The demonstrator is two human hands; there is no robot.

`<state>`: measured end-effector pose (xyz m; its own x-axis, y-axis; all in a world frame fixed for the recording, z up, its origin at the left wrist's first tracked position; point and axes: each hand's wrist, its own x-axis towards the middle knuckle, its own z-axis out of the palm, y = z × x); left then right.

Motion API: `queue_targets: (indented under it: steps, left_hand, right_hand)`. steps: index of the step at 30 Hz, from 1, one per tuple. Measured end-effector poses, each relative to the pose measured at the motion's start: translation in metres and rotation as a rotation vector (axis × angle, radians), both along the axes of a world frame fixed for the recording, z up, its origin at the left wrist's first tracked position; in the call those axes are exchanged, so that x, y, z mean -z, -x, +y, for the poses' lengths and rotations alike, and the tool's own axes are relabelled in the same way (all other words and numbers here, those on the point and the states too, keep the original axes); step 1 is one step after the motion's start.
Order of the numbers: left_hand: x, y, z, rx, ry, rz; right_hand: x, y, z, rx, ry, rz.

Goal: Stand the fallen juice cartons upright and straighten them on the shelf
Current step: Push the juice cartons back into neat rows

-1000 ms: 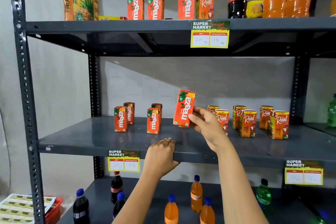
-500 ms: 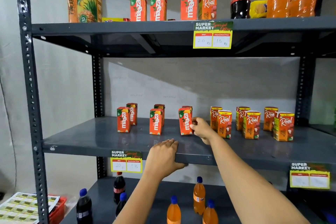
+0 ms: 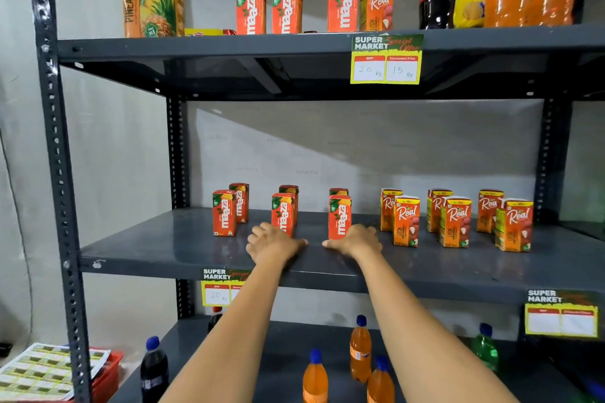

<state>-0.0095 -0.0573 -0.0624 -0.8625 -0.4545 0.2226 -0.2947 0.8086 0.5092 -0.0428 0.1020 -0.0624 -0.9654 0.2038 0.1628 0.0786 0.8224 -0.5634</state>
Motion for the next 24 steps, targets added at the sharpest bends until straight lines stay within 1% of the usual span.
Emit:
queue_targets:
  steps: [2, 4, 6, 9, 15, 24]
  left_hand:
    - [-0.004, 0.017, 0.002, -0.035, -0.013, -0.034]
    - [-0.001, 0.024, 0.005, -0.061, 0.011, -0.044]
    - [0.004, 0.028, 0.005, -0.085, 0.029, -0.027]
    - [0.005, 0.036, 0.000, -0.102, 0.000, 0.008]
    - [0.005, 0.037, 0.001, -0.090, 0.025, 0.029]
    - [0.002, 0.031, 0.000, -0.070, -0.002, 0.041]
  right_hand:
    - [0.001, 0.004, -0.008, 0.072, -0.032, 0.041]
    - [0.002, 0.002, -0.011, 0.099, -0.061, 0.059]
    - [0.007, 0.001, -0.012, 0.121, -0.096, 0.072]
    - [0.009, 0.006, -0.015, 0.159, -0.112, 0.107]
    - [0.007, 0.005, -0.022, 0.149, -0.134, 0.118]
    - [0.006, -0.001, -0.026, 0.195, -0.149, 0.130]
